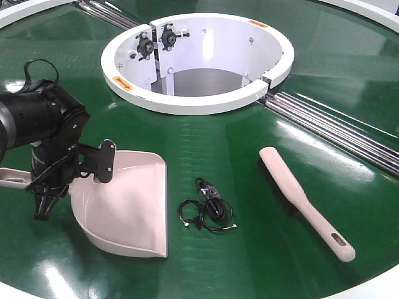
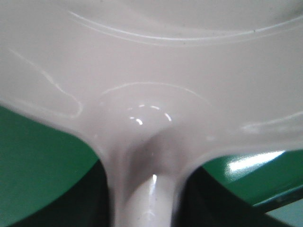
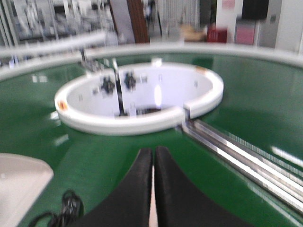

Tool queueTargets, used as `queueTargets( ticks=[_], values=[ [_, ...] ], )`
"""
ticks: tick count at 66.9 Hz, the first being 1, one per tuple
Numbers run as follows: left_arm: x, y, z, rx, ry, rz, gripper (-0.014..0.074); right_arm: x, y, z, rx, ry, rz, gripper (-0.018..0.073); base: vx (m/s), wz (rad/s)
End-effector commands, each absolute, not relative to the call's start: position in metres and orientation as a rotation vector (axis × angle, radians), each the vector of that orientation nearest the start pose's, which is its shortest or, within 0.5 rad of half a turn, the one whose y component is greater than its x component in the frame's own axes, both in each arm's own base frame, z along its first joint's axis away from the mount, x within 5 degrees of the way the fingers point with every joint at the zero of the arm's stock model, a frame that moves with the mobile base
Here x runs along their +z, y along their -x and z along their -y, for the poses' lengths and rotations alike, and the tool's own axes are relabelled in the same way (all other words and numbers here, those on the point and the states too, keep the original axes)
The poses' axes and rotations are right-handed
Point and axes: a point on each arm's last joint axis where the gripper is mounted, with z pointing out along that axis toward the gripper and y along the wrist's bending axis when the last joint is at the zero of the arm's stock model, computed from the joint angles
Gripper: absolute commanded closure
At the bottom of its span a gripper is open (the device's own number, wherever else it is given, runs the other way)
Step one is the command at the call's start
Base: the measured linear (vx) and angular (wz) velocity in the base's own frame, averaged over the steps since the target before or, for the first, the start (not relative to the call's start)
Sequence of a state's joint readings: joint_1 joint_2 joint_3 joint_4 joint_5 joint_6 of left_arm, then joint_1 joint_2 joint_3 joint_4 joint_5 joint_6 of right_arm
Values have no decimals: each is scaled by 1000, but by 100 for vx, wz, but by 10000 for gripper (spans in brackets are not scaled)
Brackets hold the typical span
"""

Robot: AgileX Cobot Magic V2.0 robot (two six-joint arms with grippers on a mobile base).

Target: Clean and inspect green conveyor with broom and dustpan

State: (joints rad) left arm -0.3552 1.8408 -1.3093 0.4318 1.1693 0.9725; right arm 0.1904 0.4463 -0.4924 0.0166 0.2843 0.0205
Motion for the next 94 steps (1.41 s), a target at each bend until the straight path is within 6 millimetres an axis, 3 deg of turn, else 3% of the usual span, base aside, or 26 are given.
queueTargets(
  ticks=[1,23,34,46,55,68,94],
  values=[
    [236,-338,89,650,-2156,-2326,603,340,-117,-23,161,150,-1743,568,0,0],
    [236,-338,89,650,-2156,-2326,603,315,-158,-31,155,160,-1957,526,0,0],
    [236,-338,89,650,-2156,-2326,603,315,-170,-33,107,222,-2067,358,0,0],
    [236,-338,89,650,-2156,-2326,603,316,-186,-36,74,274,-2178,95,0,0],
    [236,-338,89,650,-2156,-2326,603,316,-200,-39,59,307,-2286,-10,0,0],
    [236,-338,89,650,-2156,-2326,603,314,-224,-45,82,313,-2461,-22,0,0],
    [236,-338,89,650,-2156,-2326,603,280,-265,-56,101,348,-2787,-22,0,0]
  ],
)
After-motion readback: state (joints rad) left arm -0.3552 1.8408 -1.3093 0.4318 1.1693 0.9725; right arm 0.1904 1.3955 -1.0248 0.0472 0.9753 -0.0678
